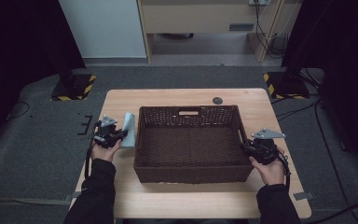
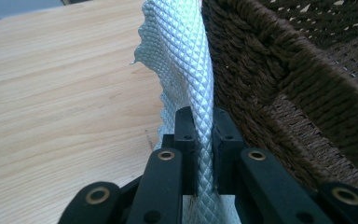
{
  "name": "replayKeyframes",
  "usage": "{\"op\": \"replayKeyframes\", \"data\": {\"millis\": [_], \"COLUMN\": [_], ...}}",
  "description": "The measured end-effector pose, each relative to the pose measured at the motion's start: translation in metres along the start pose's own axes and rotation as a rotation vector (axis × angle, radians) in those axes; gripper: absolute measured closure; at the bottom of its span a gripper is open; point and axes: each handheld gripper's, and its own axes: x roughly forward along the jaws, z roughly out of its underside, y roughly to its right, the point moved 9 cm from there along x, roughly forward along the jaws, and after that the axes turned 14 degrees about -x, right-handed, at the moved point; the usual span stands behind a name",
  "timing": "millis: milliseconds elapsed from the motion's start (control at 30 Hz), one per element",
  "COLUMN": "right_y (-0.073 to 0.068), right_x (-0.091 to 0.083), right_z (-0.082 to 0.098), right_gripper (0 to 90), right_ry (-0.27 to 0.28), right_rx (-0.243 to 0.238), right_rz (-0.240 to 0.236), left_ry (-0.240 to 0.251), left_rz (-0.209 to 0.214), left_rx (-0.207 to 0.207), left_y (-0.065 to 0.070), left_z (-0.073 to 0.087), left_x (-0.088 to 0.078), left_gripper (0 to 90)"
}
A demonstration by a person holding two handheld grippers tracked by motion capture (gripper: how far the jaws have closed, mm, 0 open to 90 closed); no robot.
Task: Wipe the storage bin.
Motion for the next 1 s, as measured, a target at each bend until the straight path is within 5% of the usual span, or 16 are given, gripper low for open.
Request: {"op": "replayKeyframes", "data": {"millis": [233, 467, 633, 867, 1000], "right_y": [0.000, 0.000, 0.000, 0.000, 0.000], "right_x": [0.000, 0.000, 0.000, 0.000, 0.000], "right_z": [0.000, 0.000, 0.000, 0.000, 0.000], "right_gripper": [69.4, 68.7, 68.6, 68.6, 68.5], "right_ry": [0.011, 0.019, 0.023, 0.022, 0.022], "right_rx": [0.000, -0.001, 0.004, 0.001, 0.003], "right_rz": [-0.002, 0.000, 0.000, 0.001, 0.001], "left_ry": [-0.090, -0.161, -0.096, 0.028, 0.020], "left_rz": [-0.008, 0.017, 0.080, 0.118, 0.114], "left_rx": [0.044, 0.030, 0.010, 0.054, 0.069], "left_y": [0.002, 0.004, 0.009, 0.025, 0.026], "left_z": [0.010, 0.023, 0.008, -0.024, -0.023], "left_x": [0.031, 0.051, 0.036, 0.007, 0.009], "left_gripper": [82.5, 82.8, 83.0, 83.1, 83.2]}}
